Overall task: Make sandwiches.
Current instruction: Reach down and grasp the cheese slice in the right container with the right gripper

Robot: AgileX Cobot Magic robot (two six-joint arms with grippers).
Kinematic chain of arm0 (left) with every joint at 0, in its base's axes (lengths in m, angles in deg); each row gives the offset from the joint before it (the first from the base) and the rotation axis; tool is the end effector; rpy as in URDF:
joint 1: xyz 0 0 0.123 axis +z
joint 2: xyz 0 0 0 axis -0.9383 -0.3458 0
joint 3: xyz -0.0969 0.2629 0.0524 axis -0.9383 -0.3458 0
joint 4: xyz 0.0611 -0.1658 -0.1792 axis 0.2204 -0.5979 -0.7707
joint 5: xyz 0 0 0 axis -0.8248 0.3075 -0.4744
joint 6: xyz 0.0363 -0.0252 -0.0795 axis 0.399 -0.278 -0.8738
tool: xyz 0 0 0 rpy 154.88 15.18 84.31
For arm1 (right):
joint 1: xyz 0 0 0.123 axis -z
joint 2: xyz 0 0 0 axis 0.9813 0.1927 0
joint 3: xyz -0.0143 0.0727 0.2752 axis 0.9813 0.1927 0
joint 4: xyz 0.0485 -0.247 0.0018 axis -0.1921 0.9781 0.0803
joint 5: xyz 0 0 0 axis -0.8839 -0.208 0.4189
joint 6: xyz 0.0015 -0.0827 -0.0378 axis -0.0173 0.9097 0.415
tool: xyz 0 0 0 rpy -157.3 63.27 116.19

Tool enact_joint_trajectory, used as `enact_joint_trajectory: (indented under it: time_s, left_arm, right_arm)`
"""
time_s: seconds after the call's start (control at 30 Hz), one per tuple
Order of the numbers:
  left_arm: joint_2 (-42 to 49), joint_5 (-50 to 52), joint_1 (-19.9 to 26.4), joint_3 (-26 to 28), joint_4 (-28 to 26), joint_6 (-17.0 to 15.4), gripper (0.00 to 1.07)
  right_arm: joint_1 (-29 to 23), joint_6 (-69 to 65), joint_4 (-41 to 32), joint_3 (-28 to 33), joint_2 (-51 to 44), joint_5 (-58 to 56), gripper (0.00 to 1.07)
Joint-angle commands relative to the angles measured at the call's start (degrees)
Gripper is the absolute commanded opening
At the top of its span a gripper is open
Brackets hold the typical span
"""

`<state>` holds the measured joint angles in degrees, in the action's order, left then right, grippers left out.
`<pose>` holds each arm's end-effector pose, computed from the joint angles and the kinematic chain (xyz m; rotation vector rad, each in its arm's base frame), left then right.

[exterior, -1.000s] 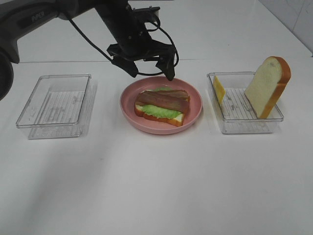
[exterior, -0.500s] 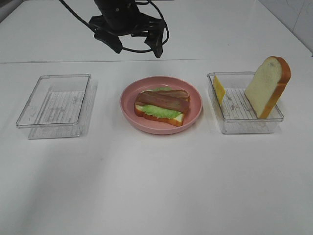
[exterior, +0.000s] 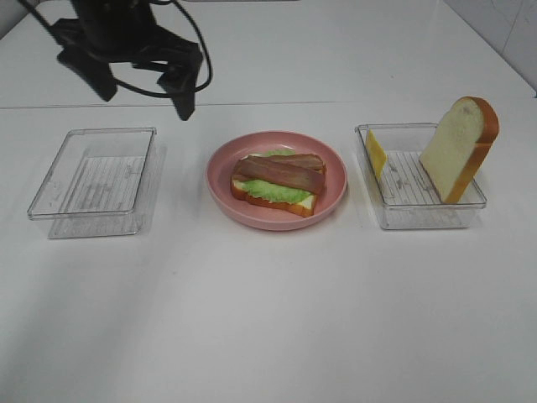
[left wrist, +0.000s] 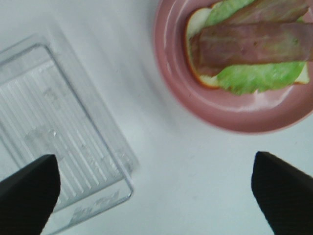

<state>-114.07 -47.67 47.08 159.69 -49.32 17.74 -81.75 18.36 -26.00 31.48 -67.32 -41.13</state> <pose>0.4035 -0.1707 0.2708 0.5059 2.8332 -0.1140 -0.0025 0.0014 0.2613 -0.0902 2.1277 0.0338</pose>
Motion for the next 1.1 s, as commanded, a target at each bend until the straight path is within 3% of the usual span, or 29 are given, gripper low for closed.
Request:
enact_joint_trajectory:
  time_s: [0.03, 0.17, 0.2, 0.23, 0.27, 0.33, 0.4, 0.43, 0.47, 0.53, 0.57, 0.63, 0.67, 0.7, 0.83, 1.1]
  left_arm:
    - [3.5, -5.73, 1.55, -4.64, 0.34, -0.4, 1.02]
    - [8.88, -5.73, 3.95, -11.63, 0.29, -0.4, 1.02]
    - [11.69, -5.61, 4.93, -15.64, 0.29, -0.57, 1.02]
    - [11.69, -5.61, 4.93, -15.64, 0.29, -0.57, 1.02]
    - [15.36, -5.1, 5.73, -19.82, 0.29, -1.66, 1.02]
    - [16.9, -4.7, 5.96, -21.66, 0.29, -2.18, 1.02]
    - [23.26, -2.64, 6.07, -28.02, 0.29, -3.04, 1.02]
    - [23.26, -2.64, 6.07, -28.02, 0.29, -3.04, 1.02]
    - [27.22, -1.15, 6.07, -32.2, 0.29, -3.72, 1.02]
    - [29.51, -0.52, 6.07, -34.55, 0.23, -4.24, 1.02]
    - [33.63, 0.57, 6.07, -39.42, 0.17, -4.76, 1.02]
    - [35.98, 1.15, 6.07, -41.77, 0.17, -4.98, 1.02]
    - [40.57, 1.83, 6.07, -45.78, 0.17, -5.04, 1.02]
    - [40.57, 1.83, 6.07, -45.78, 0.17, -5.04, 1.02]
    - [50.99, 2.86, 6.07, -55.0, 0.17, -5.44, 1.02]
    - [68.81, 2.86, 6.07, -65.43, 0.17, -5.44, 1.02]
  right_arm:
    - [0.23, 0.52, -0.34, 0.11, -2.01, 0.11, 0.8]
    - [0.23, 0.52, -0.34, 0.11, -2.01, 0.11, 0.8]
    - [0.23, 0.52, -0.34, 0.11, -2.01, 0.11, 0.8]
    - [0.23, 0.52, -0.34, 0.11, -2.01, 0.11, 0.8]
    - [0.23, 0.52, -0.34, 0.11, -2.01, 0.11, 0.8]
    - [0.23, 0.52, -0.34, 0.11, -2.01, 0.11, 0.8]
    - [0.23, 0.52, -0.34, 0.11, -2.01, 0.11, 0.8]
    - [0.23, 0.52, -0.34, 0.11, -2.01, 0.11, 0.8]
    - [0.23, 0.52, -0.34, 0.11, -2.01, 0.11, 0.8]
    - [0.23, 0.52, -0.34, 0.11, -2.01, 0.11, 0.8]
    - [0.23, 0.52, -0.34, 0.11, -2.01, 0.11, 0.8]
    - [0.23, 0.52, -0.34, 0.11, -2.01, 0.11, 0.8]
    - [0.23, 0.52, -0.34, 0.11, -2.01, 0.11, 0.8]
    - [0.23, 0.52, -0.34, 0.11, -2.01, 0.11, 0.8]
    - [0.23, 0.52, -0.34, 0.11, -2.01, 0.11, 0.8]
    - [0.23, 0.52, -0.34, 0.11, -2.01, 0.11, 0.8]
